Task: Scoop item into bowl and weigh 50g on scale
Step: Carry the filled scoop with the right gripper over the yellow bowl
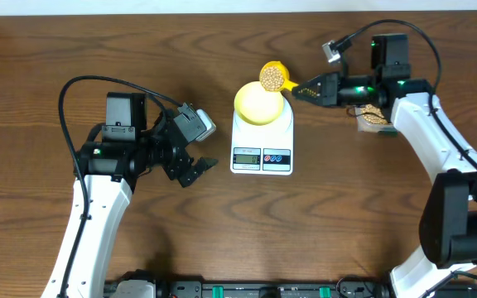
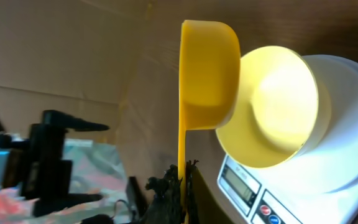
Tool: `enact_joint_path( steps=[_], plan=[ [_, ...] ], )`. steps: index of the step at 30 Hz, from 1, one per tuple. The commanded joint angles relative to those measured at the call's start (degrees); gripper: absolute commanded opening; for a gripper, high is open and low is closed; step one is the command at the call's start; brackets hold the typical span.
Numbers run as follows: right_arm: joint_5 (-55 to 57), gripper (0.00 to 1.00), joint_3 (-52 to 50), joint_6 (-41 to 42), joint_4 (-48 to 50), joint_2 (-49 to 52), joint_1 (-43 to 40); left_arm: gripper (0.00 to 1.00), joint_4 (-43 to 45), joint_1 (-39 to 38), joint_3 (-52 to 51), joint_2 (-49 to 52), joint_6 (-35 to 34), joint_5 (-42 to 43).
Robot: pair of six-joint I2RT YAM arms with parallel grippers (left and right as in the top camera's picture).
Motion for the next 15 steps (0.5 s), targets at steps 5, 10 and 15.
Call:
enact_joint_path(
  steps=[5, 10, 15],
  plan=[
    [12.4, 0.01, 0.1, -3.5, -0.7, -1.0, 4.3, 0.98, 0.1, 0.3, 0.0, 0.4, 0.9, -0.3],
    [18.2, 0.01, 0.1, -6.3, -1.3, -1.0, 7.5, 0.98, 0.1, 0.3, 0.0, 0.4, 0.9, -0.3],
    [25.5, 0.01, 0.2, -9.0, -2.3, -1.2, 10.8, 0.98, 0.1, 0.3, 0.0, 0.4, 0.9, -0.3]
  ],
)
